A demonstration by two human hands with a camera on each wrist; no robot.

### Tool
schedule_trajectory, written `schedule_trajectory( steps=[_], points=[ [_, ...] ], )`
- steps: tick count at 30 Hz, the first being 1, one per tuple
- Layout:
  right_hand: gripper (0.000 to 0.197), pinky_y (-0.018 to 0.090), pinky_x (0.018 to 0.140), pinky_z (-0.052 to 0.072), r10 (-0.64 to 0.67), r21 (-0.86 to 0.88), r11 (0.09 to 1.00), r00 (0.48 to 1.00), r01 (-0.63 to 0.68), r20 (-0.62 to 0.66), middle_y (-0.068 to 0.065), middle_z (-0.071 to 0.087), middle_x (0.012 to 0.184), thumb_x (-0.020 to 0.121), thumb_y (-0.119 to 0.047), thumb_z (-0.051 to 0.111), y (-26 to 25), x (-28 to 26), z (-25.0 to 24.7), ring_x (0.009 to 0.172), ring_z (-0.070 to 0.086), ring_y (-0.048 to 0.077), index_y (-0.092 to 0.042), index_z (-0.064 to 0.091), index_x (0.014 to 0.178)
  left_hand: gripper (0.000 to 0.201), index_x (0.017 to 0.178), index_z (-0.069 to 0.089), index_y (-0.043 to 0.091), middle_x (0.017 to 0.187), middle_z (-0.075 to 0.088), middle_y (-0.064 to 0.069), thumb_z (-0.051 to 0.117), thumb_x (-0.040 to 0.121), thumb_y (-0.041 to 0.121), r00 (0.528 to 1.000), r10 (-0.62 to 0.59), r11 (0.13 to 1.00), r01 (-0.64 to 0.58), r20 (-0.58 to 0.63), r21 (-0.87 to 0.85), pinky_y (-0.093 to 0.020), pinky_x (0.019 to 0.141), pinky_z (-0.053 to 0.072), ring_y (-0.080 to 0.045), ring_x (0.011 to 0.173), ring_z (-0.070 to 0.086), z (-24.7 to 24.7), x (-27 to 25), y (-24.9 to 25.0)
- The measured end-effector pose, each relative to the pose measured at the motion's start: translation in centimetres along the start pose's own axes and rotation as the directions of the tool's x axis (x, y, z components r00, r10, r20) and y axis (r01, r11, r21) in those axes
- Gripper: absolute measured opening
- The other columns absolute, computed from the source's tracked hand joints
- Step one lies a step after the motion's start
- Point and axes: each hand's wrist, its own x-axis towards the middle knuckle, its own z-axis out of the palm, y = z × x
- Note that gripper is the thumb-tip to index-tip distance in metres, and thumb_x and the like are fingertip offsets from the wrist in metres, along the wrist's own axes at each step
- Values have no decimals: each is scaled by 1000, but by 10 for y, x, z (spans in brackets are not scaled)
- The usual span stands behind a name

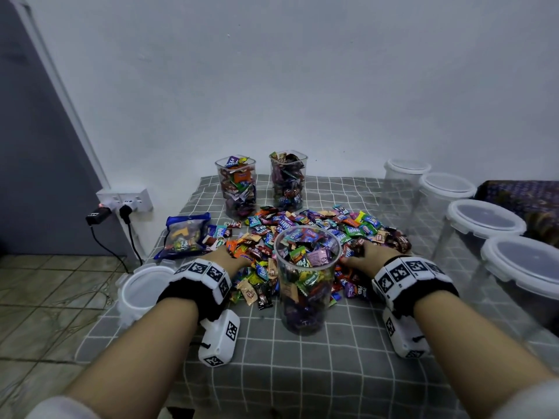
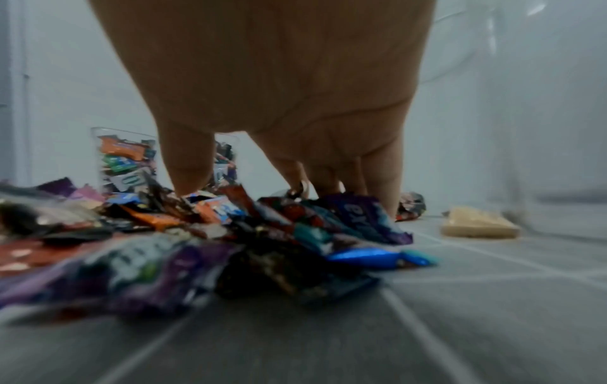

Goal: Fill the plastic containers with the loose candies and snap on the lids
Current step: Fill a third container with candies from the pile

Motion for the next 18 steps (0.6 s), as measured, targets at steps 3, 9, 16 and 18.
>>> schedule_trajectory(
  steps=[3,9,16,18],
  points=[
    [75,32,88,43,-120,12,993,993,120,-9,13,55,131,85,-61,51,-9,-5,2,115,54,28,-12,32,139,78,147,24,28,138,51,-7,51,83,64,990,123,992,-123,68,-2,-30,88,46,-27,115,55,5,-4,13],
    [87,39,98,44,-243,-9,970,970,243,21,10,51,135,76,-60,63,-12,-2,5,120,50,27,-25,25,146,87,141,36,35,139,48,-3,58,65,71,934,304,921,-339,189,192,-38,98,44,-26,120,50,13,-9,33],
    [59,34,96,43,-331,-112,939,943,325,-38,9,52,127,87,-41,61,-19,-6,2,117,51,26,-33,38,141,26,115,63,23,111,64,-8,55,91,30,926,370,882,-376,77,283,-30,79,46,-28,103,58,10,-20,41],
    [50,32,92,43,-347,-135,932,935,336,-69,8,55,125,90,-37,58,-20,-7,0,116,52,25,-33,44,138,24,112,65,25,110,65,-6,53,92,28,922,381,874,-383,67,300,-31,78,47,-27,101,58,9,-18,40]
  ],
)
